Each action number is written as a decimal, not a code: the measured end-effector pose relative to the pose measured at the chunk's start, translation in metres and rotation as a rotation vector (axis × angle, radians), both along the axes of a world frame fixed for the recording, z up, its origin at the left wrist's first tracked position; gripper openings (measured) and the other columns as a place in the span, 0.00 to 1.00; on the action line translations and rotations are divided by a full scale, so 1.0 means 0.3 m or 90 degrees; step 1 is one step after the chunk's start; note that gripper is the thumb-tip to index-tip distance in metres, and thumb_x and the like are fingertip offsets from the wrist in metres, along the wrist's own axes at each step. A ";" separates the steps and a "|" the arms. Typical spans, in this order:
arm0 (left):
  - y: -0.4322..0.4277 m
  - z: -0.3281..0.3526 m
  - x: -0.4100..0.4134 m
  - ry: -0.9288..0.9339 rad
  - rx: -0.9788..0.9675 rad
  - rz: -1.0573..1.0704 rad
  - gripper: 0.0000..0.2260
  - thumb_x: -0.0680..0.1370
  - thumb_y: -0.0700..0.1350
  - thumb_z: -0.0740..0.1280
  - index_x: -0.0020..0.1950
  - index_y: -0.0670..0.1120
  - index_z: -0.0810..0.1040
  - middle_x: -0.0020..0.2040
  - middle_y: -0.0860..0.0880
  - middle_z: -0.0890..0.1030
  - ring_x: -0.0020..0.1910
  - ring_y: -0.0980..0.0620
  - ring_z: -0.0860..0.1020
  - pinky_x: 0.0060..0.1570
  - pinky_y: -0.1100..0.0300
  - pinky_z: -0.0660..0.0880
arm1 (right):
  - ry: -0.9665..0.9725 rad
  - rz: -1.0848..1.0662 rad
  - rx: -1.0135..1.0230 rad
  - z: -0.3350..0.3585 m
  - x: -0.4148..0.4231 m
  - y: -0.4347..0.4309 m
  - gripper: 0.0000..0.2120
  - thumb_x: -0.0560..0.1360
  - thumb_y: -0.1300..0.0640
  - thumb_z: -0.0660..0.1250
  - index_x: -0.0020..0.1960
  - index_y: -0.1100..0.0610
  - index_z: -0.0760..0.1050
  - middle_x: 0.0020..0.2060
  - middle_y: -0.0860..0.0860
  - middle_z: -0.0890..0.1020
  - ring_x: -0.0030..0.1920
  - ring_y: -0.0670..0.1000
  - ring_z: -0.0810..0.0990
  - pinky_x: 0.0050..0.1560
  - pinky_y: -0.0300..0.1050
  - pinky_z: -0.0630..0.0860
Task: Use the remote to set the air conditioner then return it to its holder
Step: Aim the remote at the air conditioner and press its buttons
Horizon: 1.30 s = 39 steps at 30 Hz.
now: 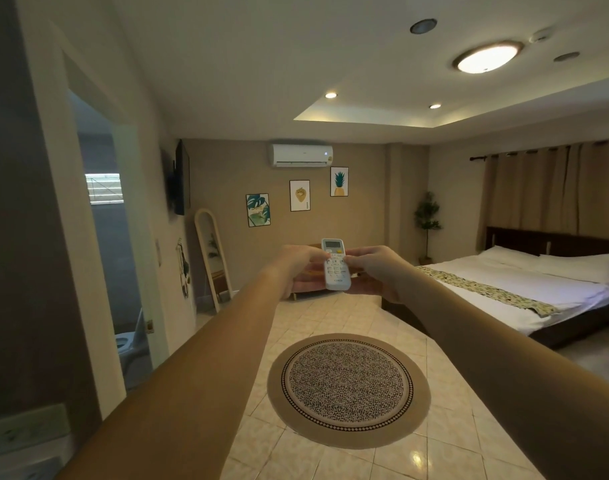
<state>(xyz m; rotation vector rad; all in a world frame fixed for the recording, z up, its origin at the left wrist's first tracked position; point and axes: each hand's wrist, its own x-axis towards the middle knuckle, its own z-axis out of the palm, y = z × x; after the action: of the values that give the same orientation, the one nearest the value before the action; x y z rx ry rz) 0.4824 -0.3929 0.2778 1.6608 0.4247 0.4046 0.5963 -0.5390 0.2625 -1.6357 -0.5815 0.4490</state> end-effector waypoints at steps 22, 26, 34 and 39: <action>-0.042 0.025 0.013 0.018 -0.056 0.018 0.07 0.79 0.46 0.74 0.50 0.43 0.82 0.38 0.45 0.88 0.34 0.50 0.87 0.24 0.63 0.80 | 0.007 -0.020 -0.009 0.044 0.012 -0.011 0.13 0.82 0.59 0.70 0.66 0.58 0.80 0.54 0.59 0.87 0.54 0.59 0.89 0.52 0.55 0.87; -0.041 0.028 0.013 0.022 -0.051 0.020 0.07 0.79 0.46 0.74 0.50 0.43 0.82 0.41 0.44 0.88 0.34 0.50 0.87 0.25 0.63 0.80 | 0.003 -0.020 -0.012 0.044 0.015 -0.009 0.14 0.82 0.58 0.70 0.67 0.57 0.79 0.55 0.59 0.87 0.54 0.58 0.89 0.48 0.52 0.88; -0.035 0.022 0.021 0.025 -0.060 0.028 0.08 0.78 0.47 0.75 0.50 0.43 0.82 0.43 0.44 0.88 0.39 0.49 0.87 0.25 0.63 0.81 | -0.007 -0.028 -0.015 0.042 0.031 0.009 0.15 0.81 0.58 0.71 0.68 0.57 0.79 0.56 0.59 0.87 0.57 0.60 0.87 0.57 0.58 0.86; -0.022 0.018 0.019 0.017 -0.055 0.023 0.07 0.78 0.44 0.75 0.52 0.43 0.82 0.39 0.44 0.89 0.36 0.49 0.88 0.28 0.61 0.83 | 0.009 -0.008 -0.019 0.035 0.030 0.009 0.15 0.81 0.59 0.71 0.68 0.58 0.79 0.56 0.59 0.87 0.55 0.59 0.89 0.54 0.57 0.87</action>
<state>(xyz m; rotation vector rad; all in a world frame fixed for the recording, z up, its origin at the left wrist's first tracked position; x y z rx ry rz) 0.4881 -0.3994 0.2832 1.5777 0.4869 0.3864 0.6053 -0.5363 0.2730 -1.6631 -0.5562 0.4619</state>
